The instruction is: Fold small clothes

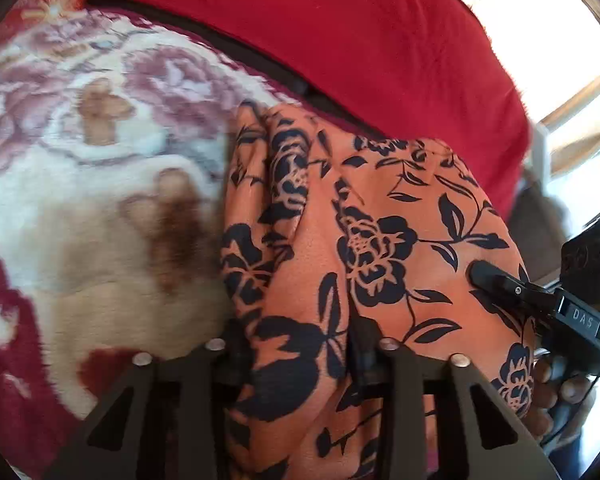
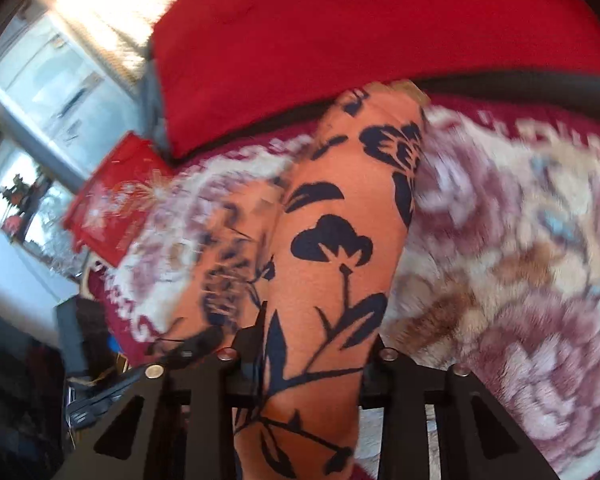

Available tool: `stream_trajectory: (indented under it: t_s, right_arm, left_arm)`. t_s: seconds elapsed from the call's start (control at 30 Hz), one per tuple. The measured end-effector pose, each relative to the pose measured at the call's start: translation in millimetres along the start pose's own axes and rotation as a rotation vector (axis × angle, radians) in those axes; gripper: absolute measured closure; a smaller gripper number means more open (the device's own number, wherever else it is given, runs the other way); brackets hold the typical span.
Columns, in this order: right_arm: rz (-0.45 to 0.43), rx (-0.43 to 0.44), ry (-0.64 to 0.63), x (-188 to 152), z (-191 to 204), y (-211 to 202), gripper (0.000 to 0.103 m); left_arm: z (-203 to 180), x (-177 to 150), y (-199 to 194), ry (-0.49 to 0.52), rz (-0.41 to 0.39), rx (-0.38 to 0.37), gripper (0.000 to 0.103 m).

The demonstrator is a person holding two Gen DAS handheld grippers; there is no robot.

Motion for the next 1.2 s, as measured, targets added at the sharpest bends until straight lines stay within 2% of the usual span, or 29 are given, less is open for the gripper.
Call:
stream_trajectory:
  t_s: [0.03,0.1,0.2,0.27,0.33,0.4,0.43,0.5,0.53,0.57,0.6,0.63,0.73,0.8,0.83,0.87,0.9,0.93,0.97,1.03,1.1,1.2]
  right_arm:
    - [-0.033,-0.001,-0.023,10.1,5.7,-15.6,0.071]
    - [-0.081,0.012,-0.035,27.4,7.4,-41.8,0.071]
    - [-0.164,0.018,-0.012,51.8,-12.7,-81.7,0.071]
    - [-0.199,0.016,0.028,58.5,-36.7,-100.2,0.071]
    - [-0.213,0.045,0.079,57.1,-68.4,-107.3,0.07]
    - [-0.189,0.069,0.155,49.1,-103.9,-98.2,0.063]
    - [-0.159,0.027,0.23,36.5,-135.0,-86.4,0.052]
    - [-0.115,-0.097,0.307,13.6,-171.9,-74.5,0.05]
    - [-0.103,-0.158,0.338,-1.7,-188.5,-72.9,0.05]
    - [-0.11,-0.172,0.347,-9.7,-193.5,-75.5,0.05]
    - [-0.127,-0.18,0.338,-15.5,-193.0,-81.9,0.05]
    - [-0.155,-0.192,0.305,-18.2,-185.6,-91.8,0.05]
    - [-0.229,-0.166,0.184,-13.1,-145.5,-114.6,0.05]
    - [-0.259,-0.114,0.135,-10.5,-121.1,-119.4,0.033]
    - [-0.246,-0.082,0.122,-12.5,-110.1,-112.3,0.018]
    - [-0.215,-0.077,0.109,-16.2,-104.5,-100.4,0.015]
    - [-0.159,-0.106,0.104,-23.0,-106.9,-83.0,0.015]
    - [-0.066,-0.157,0.132,-35.5,-116.7,-60.2,0.015]
    - [-0.065,-0.191,0.138,-40.9,-118.6,-57.3,0.015]
    - [-0.109,-0.247,0.114,-39.6,-104.0,-73.4,0.015]
    - [-0.134,-0.249,0.092,-38.9,-89.2,-90.8,0.015]
    - [-0.232,-0.331,0.029,-37.2,-64.8,-132.3,0.01]
  left_arm:
    - [-9.1,4.6,-2.1,-0.003,-0.005,-0.021,0.069]
    - [-40.4,18.0,-8.3,0.052,-0.051,-0.034,0.069]
    - [-86.9,39.8,-14.0,0.121,-0.116,-0.056,0.069]
    - [-112.1,47.5,-9.2,0.165,-0.119,-0.067,0.069]
    - [-132.2,48.4,4.3,0.217,-0.113,-0.045,0.069]
    - [-138.3,40.1,23.1,0.252,-0.083,0.0,0.066]
    - [-137.7,33.1,34.7,0.271,-0.058,0.037,0.063]
    - [-126.3,14.7,56.2,0.323,0.002,0.152,0.059]
    - [-121.2,9.1,59.0,0.34,0.011,0.171,0.054]
    - [-119.2,7.1,55.7,0.348,-0.007,0.164,0.049]
    - [-115.6,7.3,45.3,0.352,-0.05,0.178,0.041]
    - [-113.1,7.3,37.0,0.355,-0.075,0.194,0.038]
    - [-113.0,7.5,8.9,0.364,-0.153,0.207,0.036]
    - [-118.8,4.2,6.4,0.385,-0.164,0.229,0.027]
    - [-116.0,1.6,13.9,0.394,-0.143,0.261,0.026]
    - [-115.5,-2.4,21.9,0.397,-0.123,0.288,0.026]
    - [-113.0,-6.9,28.0,0.397,-0.096,0.316,0.026]
    - [-111.4,-10.2,28.4,0.394,-0.08,0.328,0.026]
    - [-113.6,-13.1,22.9,0.392,-0.073,0.328,0.026]
    - [-120.6,-15.5,7.9,0.404,-0.114,0.335,0.026]
    - [-126.7,-17.9,-14.3,0.425,-0.18,0.366,0.015]
    - [-137.6,-17.3,-41.3,0.436,-0.256,0.423,0.01]
Point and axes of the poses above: each gripper's, at about its wrist camera, not at the fingertips, and y roughly the way its jaws point, z to its left, x to its top, the point moved 7 cm from there along y, roughly the way its jaws point
